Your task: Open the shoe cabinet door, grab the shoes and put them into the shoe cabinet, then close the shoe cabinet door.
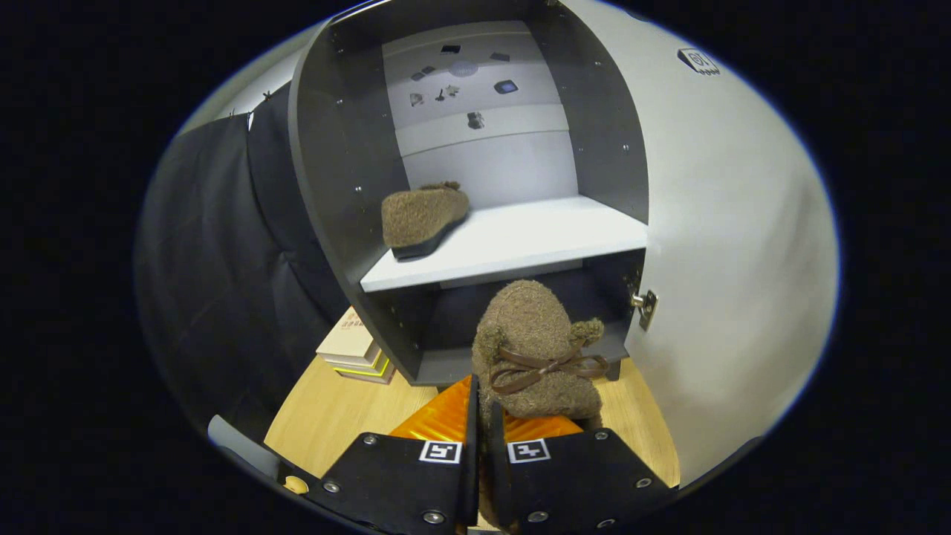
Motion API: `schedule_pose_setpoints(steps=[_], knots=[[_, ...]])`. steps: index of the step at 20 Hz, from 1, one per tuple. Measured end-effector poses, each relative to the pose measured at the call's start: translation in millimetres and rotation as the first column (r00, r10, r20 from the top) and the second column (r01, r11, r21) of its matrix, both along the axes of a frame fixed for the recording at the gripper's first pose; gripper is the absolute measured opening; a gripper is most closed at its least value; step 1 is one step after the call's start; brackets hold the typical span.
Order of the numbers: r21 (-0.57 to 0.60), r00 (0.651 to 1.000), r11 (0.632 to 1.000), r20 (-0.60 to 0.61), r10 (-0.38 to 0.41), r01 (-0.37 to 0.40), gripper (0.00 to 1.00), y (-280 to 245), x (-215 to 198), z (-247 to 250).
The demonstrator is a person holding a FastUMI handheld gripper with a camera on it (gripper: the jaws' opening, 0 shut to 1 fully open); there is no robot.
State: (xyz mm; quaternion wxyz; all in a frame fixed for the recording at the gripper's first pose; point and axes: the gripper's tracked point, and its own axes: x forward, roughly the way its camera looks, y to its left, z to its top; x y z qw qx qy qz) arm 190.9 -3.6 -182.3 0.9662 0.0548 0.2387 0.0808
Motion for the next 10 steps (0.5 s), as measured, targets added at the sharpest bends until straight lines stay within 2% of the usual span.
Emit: schedule_pose_setpoints(steps=[6,10], knots=[[-0.046,0.995,0.999,0.103,0.014,-0.009,0.09,-5,57,70],[-0.130,0.988,0.991,0.153,0.018,0.002,0.09,-13,106,109]])
